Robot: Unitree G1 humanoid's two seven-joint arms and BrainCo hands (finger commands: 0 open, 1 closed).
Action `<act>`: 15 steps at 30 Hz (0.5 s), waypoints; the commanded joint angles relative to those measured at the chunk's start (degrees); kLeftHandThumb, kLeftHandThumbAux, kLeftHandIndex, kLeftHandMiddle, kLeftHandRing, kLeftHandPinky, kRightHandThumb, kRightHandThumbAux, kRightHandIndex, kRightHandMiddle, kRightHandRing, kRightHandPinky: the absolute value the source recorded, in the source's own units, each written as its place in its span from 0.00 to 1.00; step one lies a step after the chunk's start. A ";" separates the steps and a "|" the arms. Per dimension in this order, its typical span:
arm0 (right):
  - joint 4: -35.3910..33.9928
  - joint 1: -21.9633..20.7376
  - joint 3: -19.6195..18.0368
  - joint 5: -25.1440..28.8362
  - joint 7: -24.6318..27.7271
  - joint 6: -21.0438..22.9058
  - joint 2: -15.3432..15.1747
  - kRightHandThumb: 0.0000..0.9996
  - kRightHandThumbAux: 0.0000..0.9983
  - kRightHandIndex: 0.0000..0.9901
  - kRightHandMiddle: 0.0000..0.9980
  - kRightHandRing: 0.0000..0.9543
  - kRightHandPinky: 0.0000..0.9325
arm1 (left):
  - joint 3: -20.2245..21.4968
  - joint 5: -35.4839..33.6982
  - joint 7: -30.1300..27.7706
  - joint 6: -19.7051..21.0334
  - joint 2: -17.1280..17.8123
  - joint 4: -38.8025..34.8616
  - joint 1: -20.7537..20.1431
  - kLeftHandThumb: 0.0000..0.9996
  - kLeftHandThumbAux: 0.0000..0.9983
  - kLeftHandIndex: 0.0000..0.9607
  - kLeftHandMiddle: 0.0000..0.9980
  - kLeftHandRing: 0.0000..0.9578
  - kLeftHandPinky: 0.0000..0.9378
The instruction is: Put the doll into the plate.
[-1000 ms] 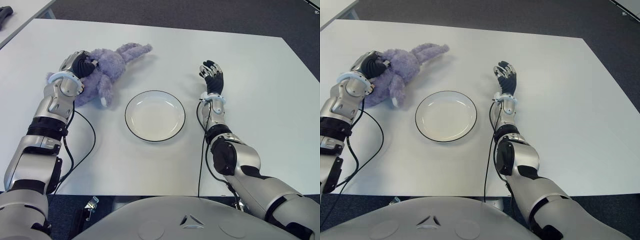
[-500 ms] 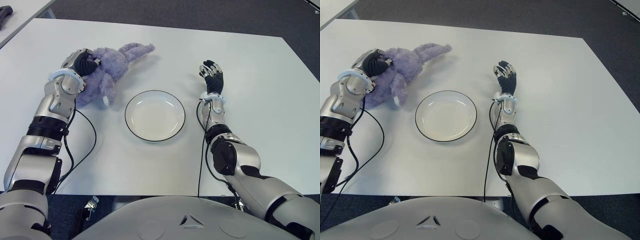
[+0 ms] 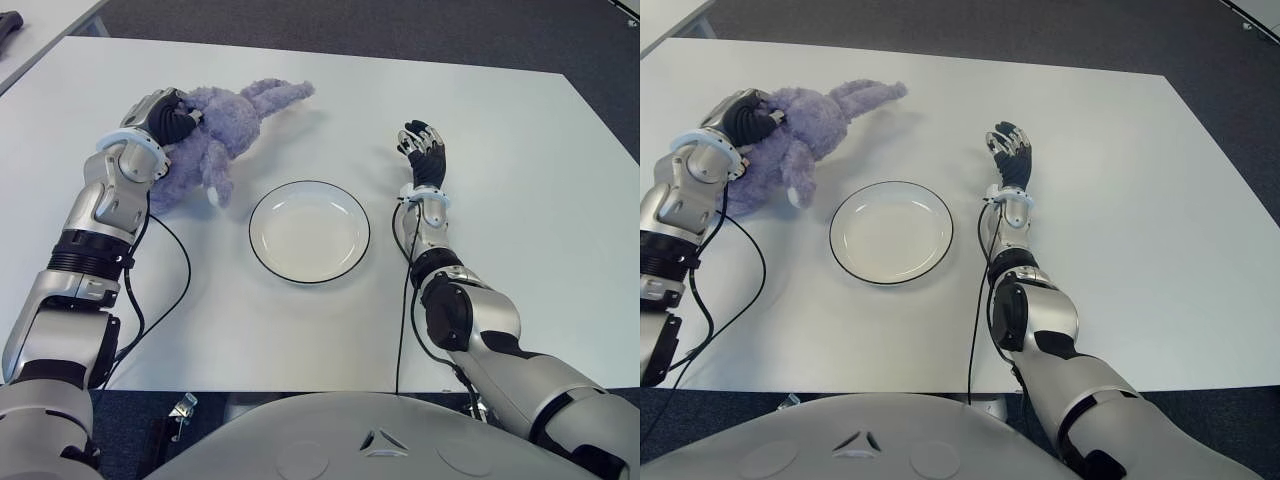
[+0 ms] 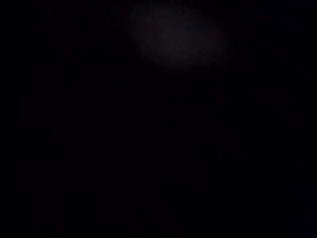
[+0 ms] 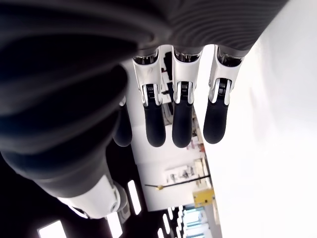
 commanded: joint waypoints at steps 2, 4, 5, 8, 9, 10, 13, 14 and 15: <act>6.96 13.03 -0.81 0.92 -0.35 2.32 3.01 0.36 0.83 0.27 0.27 0.28 0.32 | -0.65 1.07 -3.59 1.50 1.10 -3.84 -2.43 0.92 0.63 0.81 0.84 0.88 0.89; 6.97 13.02 -0.78 0.90 -0.36 2.29 3.05 0.37 0.83 0.27 0.27 0.28 0.32 | -0.60 1.11 -3.66 1.39 1.21 -3.98 -2.60 0.90 0.63 0.80 0.83 0.87 0.89; 6.96 13.01 -0.88 1.01 -0.25 2.21 3.10 0.37 0.83 0.27 0.27 0.28 0.32 | -0.62 1.22 -3.82 1.40 1.38 -4.14 -2.88 0.90 0.63 0.80 0.83 0.87 0.89; 6.95 13.00 -1.09 1.25 -0.01 2.07 3.18 0.37 0.84 0.27 0.28 0.28 0.33 | -0.66 1.45 -4.24 1.64 1.65 -4.54 -3.34 0.88 0.63 0.80 0.83 0.87 0.89; 6.95 12.98 -1.19 1.36 0.09 2.11 3.19 0.37 0.84 0.28 0.28 0.28 0.33 | -0.74 1.70 -4.38 1.87 1.76 -4.75 -3.61 0.88 0.63 0.80 0.83 0.87 0.89; 6.95 12.96 -1.25 1.44 0.16 2.14 3.20 0.37 0.84 0.27 0.28 0.28 0.32 | -0.78 1.91 -4.49 2.03 1.82 -4.90 -3.82 0.87 0.63 0.80 0.83 0.87 0.90; 6.97 12.93 -1.32 1.53 0.32 2.22 3.23 0.37 0.84 0.27 0.28 0.28 0.33 | -0.97 2.49 -4.60 2.14 2.00 -4.95 -4.43 0.85 0.63 0.80 0.83 0.87 0.90; 6.97 12.92 -1.39 1.60 0.48 2.26 3.24 0.37 0.84 0.27 0.28 0.28 0.33 | -1.03 2.70 -4.58 2.13 2.08 -4.96 -4.64 0.85 0.63 0.80 0.83 0.87 0.90; 6.98 12.92 -1.50 1.74 0.74 2.34 3.26 0.37 0.84 0.26 0.28 0.28 0.33 | -1.07 2.91 -4.53 2.07 2.14 -4.97 -4.87 0.84 0.63 0.80 0.83 0.87 0.89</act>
